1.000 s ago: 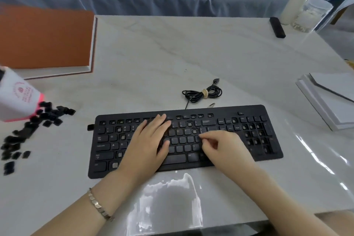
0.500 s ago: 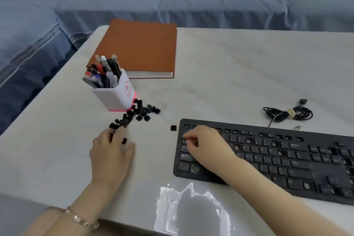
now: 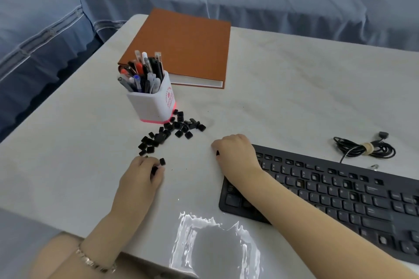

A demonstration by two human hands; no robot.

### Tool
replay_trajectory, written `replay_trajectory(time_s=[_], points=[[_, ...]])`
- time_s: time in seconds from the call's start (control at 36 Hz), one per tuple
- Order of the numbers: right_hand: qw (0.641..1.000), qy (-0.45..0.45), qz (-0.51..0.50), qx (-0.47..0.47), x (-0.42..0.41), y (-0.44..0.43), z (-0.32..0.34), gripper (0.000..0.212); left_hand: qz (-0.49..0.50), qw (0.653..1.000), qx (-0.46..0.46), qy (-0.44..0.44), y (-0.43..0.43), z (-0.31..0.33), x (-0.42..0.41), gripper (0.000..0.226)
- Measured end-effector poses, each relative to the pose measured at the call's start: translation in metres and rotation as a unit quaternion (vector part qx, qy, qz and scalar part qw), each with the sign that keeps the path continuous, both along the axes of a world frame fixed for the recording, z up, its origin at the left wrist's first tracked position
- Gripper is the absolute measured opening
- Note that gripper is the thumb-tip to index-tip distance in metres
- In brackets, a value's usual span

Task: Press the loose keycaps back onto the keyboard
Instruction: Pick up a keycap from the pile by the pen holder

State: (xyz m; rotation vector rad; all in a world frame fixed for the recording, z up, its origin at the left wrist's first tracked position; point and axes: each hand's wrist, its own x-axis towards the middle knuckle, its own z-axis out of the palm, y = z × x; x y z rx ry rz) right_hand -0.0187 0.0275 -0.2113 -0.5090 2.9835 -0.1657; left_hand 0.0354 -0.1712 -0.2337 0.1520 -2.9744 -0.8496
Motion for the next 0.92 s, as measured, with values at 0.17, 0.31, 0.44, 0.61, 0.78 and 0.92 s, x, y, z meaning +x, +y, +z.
replay_trajectory(time_s=[0.17,0.31,0.44,0.61,0.78,0.92], points=[[0.982,-0.052,-0.044,-0.178,0.022,0.003,0.006,0.030,0.021,0.996,0.086,0.007,0.008,0.012,-0.001,0.008],[0.859,-0.120,-0.187,-0.462,0.048,0.011,0.025,0.021,0.097,0.943,0.317,-0.035,0.034,0.039,-0.002,0.016],[0.747,-0.186,-0.239,-0.591,0.069,0.024,0.040,0.026,0.165,0.776,0.582,-0.178,0.068,0.064,-0.002,0.019],[0.706,-0.146,-0.223,-0.656,0.090,0.043,0.049,0.033,0.124,0.715,0.646,-0.237,0.096,0.076,0.015,0.018],[0.693,-0.106,-0.218,-0.679,0.104,0.066,0.054,0.041,0.086,0.715,0.646,-0.254,0.111,0.078,0.025,0.021],[0.709,-0.086,-0.244,-0.656,0.113,0.076,0.060,0.038,0.072,0.725,0.633,-0.262,0.120,0.080,0.030,0.021]])
